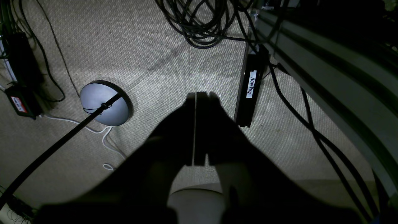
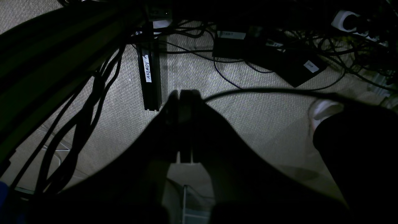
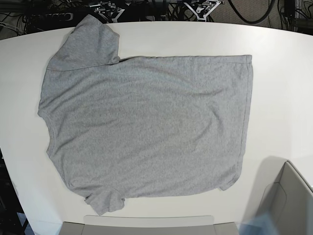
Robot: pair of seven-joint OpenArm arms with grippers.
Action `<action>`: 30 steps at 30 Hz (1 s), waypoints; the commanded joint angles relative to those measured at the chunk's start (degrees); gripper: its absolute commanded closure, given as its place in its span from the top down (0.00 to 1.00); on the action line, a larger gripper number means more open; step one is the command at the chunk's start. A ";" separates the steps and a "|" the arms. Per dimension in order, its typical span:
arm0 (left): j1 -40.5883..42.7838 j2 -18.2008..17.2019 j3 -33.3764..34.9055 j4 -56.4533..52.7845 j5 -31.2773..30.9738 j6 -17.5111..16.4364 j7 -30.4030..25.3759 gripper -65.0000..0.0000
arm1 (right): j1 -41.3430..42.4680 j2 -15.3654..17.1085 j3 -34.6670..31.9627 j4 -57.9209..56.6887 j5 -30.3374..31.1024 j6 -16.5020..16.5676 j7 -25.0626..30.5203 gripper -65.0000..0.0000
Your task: Fold the T-shirt properly
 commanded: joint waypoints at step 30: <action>0.27 -0.59 0.14 -0.10 0.36 0.19 0.01 0.00 | -1.09 0.96 0.19 0.01 0.08 0.38 -0.04 0.01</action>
